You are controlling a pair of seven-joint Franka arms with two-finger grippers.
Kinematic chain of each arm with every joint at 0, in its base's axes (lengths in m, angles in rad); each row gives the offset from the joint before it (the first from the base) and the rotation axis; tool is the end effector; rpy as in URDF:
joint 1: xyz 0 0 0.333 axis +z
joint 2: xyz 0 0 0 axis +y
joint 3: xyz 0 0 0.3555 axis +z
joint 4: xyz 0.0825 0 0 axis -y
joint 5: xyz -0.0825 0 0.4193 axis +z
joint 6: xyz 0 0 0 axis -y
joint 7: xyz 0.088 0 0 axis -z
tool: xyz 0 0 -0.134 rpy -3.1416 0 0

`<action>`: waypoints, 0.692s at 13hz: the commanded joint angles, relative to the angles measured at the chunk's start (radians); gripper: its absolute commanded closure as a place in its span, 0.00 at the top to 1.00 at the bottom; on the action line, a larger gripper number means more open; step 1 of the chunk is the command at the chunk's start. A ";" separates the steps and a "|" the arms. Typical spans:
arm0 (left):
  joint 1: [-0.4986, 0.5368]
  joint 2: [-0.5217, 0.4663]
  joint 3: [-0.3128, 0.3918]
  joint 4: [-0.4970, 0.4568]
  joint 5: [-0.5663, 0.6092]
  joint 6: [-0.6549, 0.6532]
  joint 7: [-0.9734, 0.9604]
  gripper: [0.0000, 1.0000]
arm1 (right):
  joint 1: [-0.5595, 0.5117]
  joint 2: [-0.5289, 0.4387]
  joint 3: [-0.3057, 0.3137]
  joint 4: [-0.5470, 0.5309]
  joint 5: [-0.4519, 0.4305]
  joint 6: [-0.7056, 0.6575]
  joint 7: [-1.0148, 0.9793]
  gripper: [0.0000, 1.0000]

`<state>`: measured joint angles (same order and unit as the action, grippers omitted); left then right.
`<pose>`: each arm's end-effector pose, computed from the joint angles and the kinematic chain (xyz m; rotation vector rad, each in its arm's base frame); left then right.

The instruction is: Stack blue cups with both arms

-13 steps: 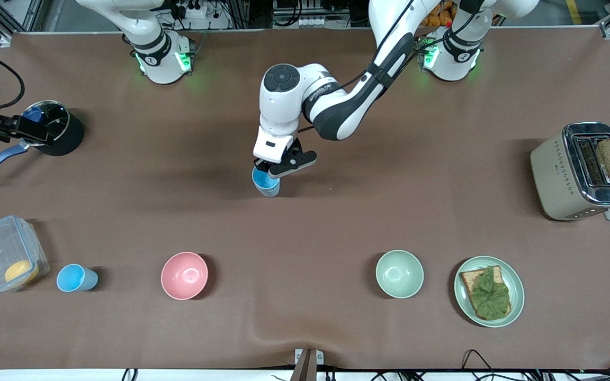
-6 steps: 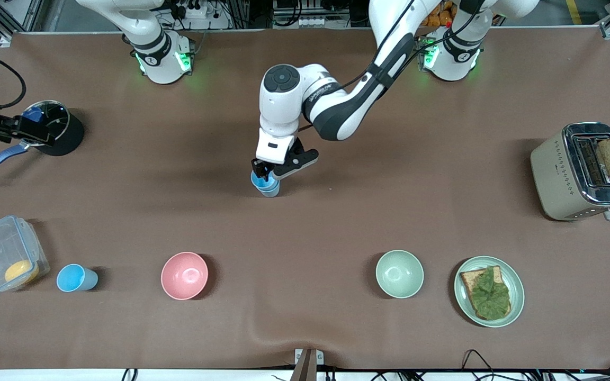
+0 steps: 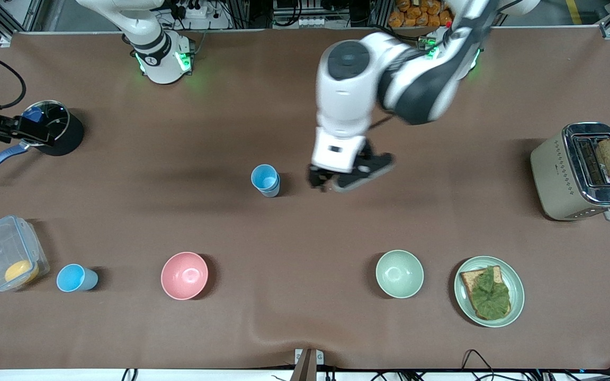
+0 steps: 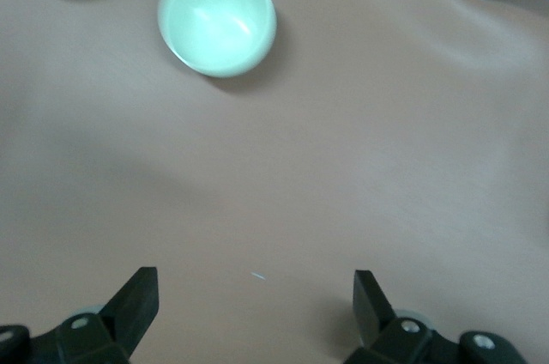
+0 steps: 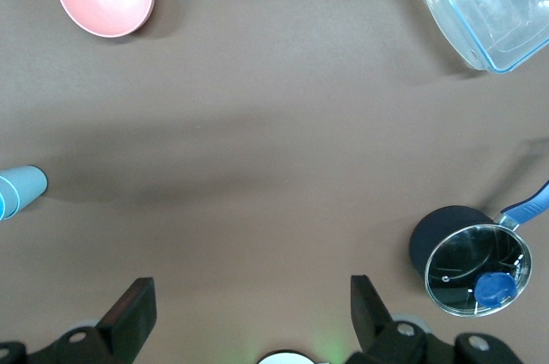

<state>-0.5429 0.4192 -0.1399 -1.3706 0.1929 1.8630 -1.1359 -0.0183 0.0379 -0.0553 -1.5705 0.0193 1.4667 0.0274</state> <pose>0.6011 -0.4405 0.4896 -3.0455 -0.6472 -0.2345 0.5849 -0.0398 0.6068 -3.1094 0.1563 0.2202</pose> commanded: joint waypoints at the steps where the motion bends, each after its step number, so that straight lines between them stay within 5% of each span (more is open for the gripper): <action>1: 0.108 -0.077 -0.018 -0.044 0.008 -0.048 0.193 1.00 | -0.025 -0.007 0.019 -0.011 -0.013 0.004 -0.017 1.00; 9: 0.437 -0.207 -0.026 -0.068 -0.105 -0.128 0.867 1.00 | -0.025 -0.007 0.019 -0.011 -0.012 0.001 -0.017 1.00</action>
<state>-0.1782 0.2640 -0.1489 -1.4029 0.1303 1.7564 -0.3935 -0.0187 0.0379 -0.0554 -1.5711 0.0188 1.4666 0.0273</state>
